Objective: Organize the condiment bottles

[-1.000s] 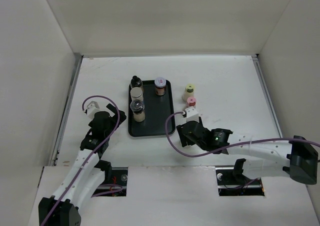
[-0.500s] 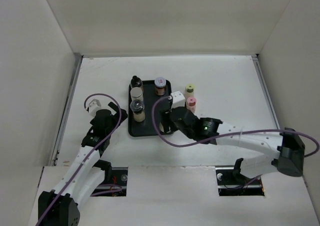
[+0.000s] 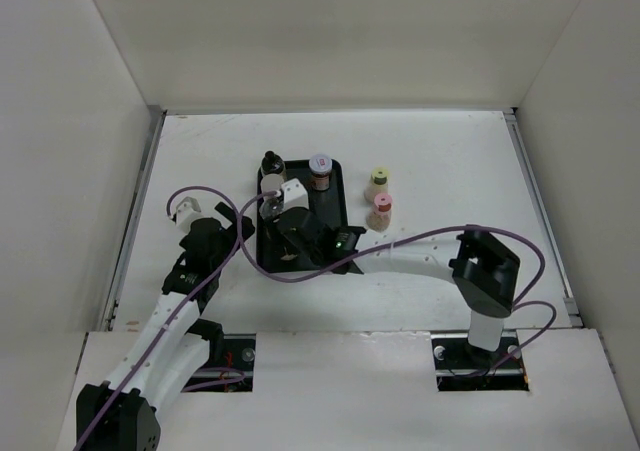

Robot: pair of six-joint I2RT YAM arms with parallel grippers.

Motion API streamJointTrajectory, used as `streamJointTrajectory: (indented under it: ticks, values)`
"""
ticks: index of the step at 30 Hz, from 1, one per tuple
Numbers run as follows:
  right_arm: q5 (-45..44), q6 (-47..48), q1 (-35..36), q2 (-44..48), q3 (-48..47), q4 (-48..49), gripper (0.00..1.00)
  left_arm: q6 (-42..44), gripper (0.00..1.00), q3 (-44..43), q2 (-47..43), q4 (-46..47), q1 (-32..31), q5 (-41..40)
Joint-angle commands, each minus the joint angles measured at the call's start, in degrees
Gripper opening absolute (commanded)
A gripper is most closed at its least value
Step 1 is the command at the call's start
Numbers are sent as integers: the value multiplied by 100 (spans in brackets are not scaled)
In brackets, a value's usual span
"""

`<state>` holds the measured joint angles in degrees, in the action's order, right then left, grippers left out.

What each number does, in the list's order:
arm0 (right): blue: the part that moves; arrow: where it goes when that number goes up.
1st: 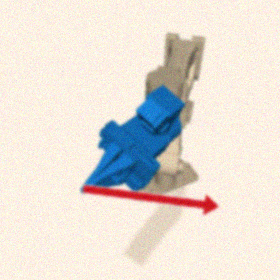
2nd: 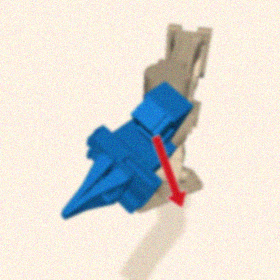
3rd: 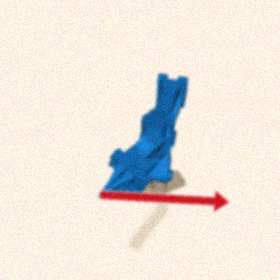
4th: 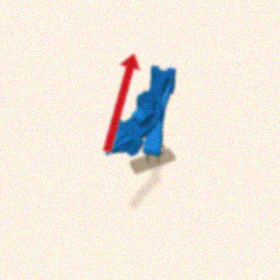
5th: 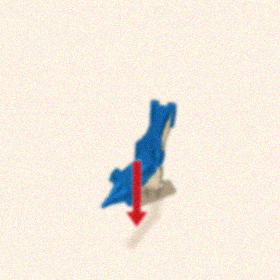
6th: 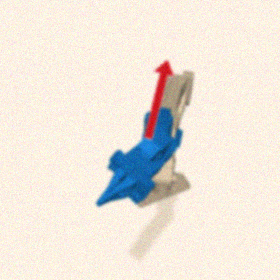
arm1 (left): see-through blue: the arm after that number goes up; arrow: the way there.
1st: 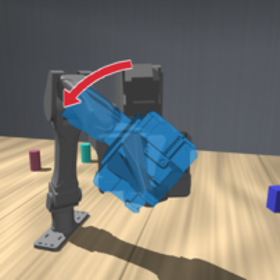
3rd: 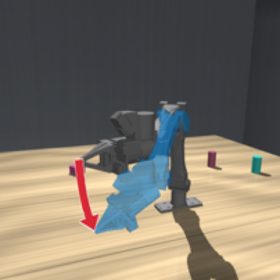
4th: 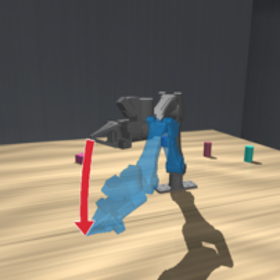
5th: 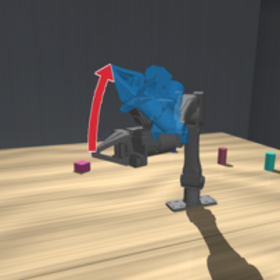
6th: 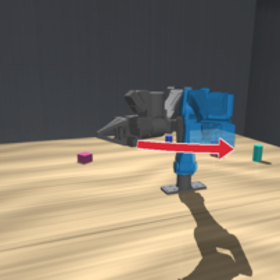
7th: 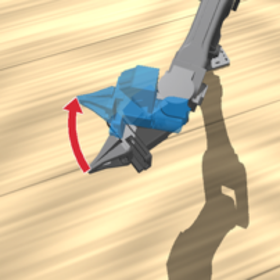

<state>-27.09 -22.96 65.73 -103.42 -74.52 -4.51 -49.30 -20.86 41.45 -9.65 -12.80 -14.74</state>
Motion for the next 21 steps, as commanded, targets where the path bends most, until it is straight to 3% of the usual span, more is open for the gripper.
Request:
streamJointTrajectory:
  ticks: [1,11,21]
  values:
    - [-50,37,146,-169,-510,610,53,17,100,-14,-76,200,19,6]
    - [-288,-182,207,-759,-651,680,55,105,100,30,-85,218,36,6]
    - [-7,-367,225,-523,-547,548,93,131,100,-14,-102,183,106,6]
